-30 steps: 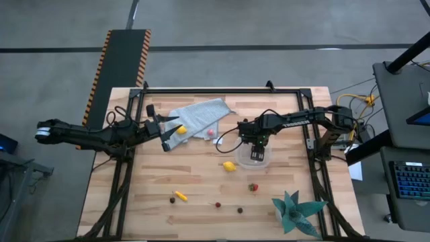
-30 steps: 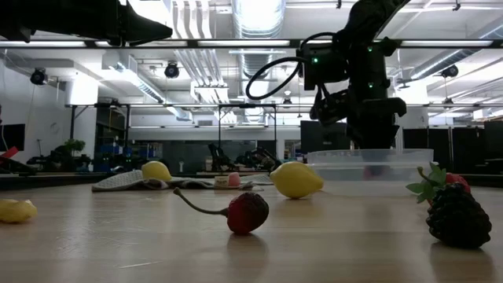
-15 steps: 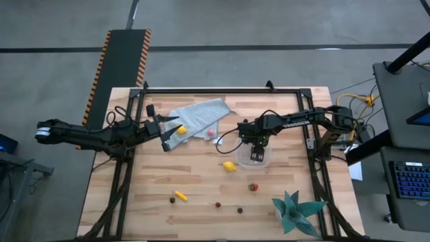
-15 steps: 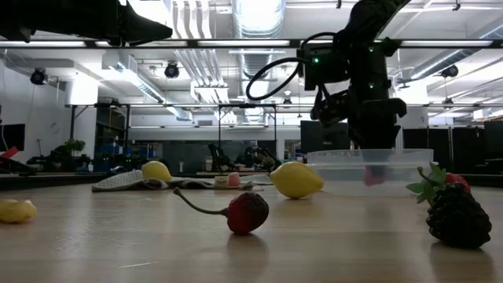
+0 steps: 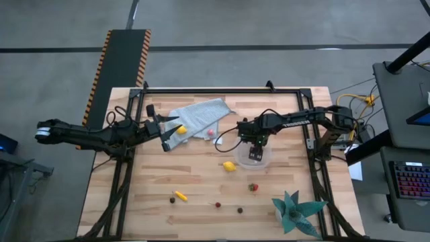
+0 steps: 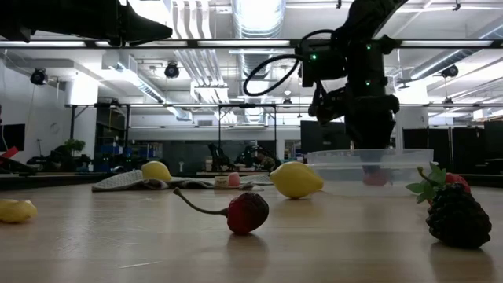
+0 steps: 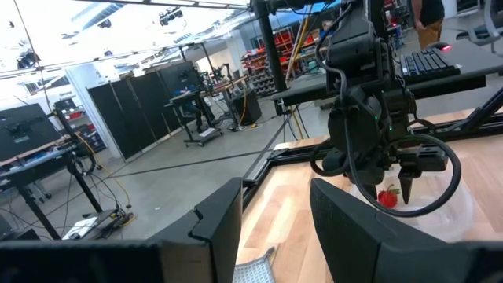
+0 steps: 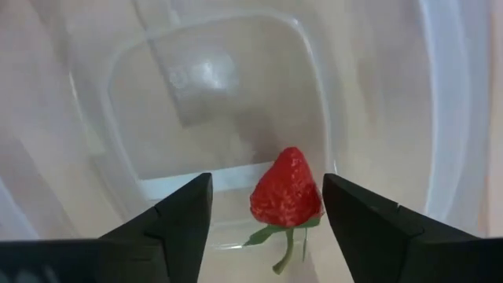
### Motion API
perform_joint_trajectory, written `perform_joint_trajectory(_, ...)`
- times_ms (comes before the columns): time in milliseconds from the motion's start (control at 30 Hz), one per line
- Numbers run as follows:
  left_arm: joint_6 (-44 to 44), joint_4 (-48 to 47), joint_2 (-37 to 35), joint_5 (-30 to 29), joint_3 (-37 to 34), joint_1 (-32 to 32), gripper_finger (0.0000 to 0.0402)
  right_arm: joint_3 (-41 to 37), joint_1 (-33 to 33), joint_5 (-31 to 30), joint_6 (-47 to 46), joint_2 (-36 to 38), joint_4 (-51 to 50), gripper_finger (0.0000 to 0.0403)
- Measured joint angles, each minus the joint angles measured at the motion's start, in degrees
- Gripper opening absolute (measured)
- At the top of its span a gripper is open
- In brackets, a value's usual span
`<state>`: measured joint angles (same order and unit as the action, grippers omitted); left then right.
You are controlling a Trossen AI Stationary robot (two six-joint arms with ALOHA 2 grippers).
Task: Pick and placing Produce into tupperware
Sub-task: Put the top strawberry into the transparent container, then put the strawberry into the transparent container
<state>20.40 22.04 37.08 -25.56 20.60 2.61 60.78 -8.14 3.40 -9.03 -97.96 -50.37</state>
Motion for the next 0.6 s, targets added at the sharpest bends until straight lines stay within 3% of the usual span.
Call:
perform_joint_trajectory(333, 0.0, 0.0, 0.0, 0.0, 0.1, 0.0, 0.0137, 6.2, 0.0, -0.2, 0.0, 1.7, -2.2, 0.0235)
perform_joint_trajectory(600, 0.0, 0.1, 0.3, 0.0, 0.1, 0.0, 0.0137, 11.0, 0.5, 2.1, 2.0, 11.5, -3.8, 0.0231)
